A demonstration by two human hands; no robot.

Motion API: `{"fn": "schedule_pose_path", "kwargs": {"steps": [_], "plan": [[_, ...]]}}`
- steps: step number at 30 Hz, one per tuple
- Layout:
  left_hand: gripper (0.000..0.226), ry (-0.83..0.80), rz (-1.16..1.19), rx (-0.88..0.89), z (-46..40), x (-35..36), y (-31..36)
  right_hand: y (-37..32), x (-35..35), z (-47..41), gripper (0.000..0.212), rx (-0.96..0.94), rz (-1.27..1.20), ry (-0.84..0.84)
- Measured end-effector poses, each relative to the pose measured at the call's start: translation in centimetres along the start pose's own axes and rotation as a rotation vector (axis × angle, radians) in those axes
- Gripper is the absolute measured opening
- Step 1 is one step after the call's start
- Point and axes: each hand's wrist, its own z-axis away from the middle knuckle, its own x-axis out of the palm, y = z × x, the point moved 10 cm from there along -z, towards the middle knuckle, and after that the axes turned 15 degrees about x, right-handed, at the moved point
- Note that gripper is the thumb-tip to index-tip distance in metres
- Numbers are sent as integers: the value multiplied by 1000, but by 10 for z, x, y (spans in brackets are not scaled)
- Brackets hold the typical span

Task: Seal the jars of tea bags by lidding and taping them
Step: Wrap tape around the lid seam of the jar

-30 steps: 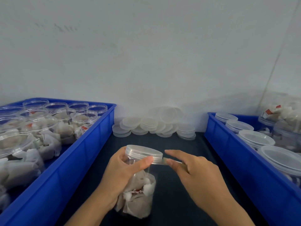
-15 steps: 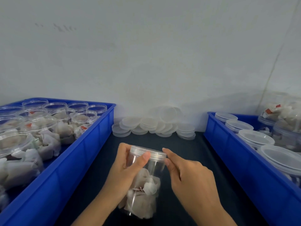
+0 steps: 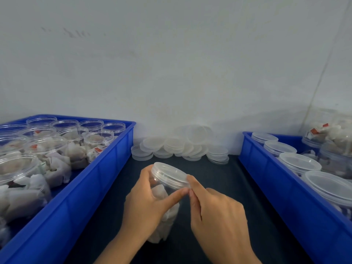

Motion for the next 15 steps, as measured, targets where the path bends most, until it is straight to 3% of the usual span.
{"fn": "schedule_pose_path", "kwargs": {"steps": [7,9,11,15], "plan": [[81,78,58,-75,1,-8,-17,4,5,0,53,71,-91,-4],[85,98,116,-96,1,-9,-20,23,15,-6,53,205,-143,-132],[87,108,160,-111,1,-9,-24,41,31,-5,51,382,-277,-366],[92,69,137,-58,-1,-6,-17,44,55,2,55,463,-456,-586]]}}
